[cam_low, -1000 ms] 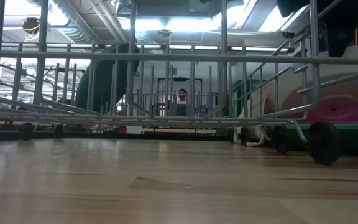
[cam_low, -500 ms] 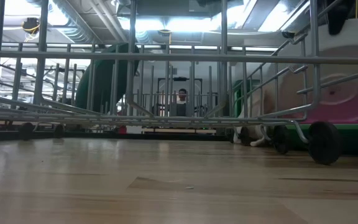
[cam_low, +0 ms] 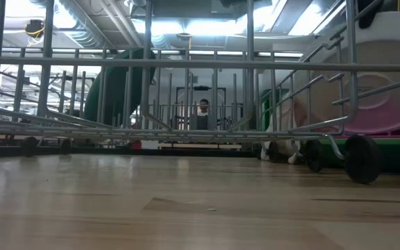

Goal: Sort dishes
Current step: Put the white plate in the dish rack

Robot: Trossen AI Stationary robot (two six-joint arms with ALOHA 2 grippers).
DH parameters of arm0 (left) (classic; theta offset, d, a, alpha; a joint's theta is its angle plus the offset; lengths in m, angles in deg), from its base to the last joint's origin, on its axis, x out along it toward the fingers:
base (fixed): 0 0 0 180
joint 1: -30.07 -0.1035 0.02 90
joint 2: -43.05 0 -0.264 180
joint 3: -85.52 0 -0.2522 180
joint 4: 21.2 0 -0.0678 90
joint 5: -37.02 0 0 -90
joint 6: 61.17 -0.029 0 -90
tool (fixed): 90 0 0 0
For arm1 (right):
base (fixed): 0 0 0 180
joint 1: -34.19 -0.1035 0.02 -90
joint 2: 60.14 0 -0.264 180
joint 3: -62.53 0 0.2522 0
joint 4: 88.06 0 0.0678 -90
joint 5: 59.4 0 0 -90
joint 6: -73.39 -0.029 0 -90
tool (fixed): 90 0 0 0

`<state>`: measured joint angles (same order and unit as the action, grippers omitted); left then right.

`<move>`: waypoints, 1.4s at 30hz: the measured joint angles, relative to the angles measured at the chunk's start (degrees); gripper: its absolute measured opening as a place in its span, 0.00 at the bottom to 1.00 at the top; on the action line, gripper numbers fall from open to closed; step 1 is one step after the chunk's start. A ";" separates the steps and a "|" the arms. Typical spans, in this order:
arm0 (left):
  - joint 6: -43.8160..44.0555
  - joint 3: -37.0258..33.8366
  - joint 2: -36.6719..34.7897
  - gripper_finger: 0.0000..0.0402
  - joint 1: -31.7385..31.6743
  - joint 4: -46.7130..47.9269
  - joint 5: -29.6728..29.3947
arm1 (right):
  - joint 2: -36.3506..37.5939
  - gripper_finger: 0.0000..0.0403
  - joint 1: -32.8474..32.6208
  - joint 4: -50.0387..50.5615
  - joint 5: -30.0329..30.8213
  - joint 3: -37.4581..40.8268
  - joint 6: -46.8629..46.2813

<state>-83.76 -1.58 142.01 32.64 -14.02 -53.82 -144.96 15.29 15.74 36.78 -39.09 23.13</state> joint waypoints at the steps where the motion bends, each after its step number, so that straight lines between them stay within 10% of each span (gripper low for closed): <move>1: -0.07 0.00 0.00 0.49 0.00 -0.40 0.00 | 0.28 0.05 0.39 -0.11 -0.02 0.00 0.26; 42: 8.22 7.58 5.91 0.49 -2.99 5.69 7.04 | 1.78 0.05 2.08 0.06 -4.26 -1.67 1.27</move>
<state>-75.54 6.00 147.91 29.64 -8.33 -46.78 -143.18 17.37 15.80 32.52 -40.76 24.40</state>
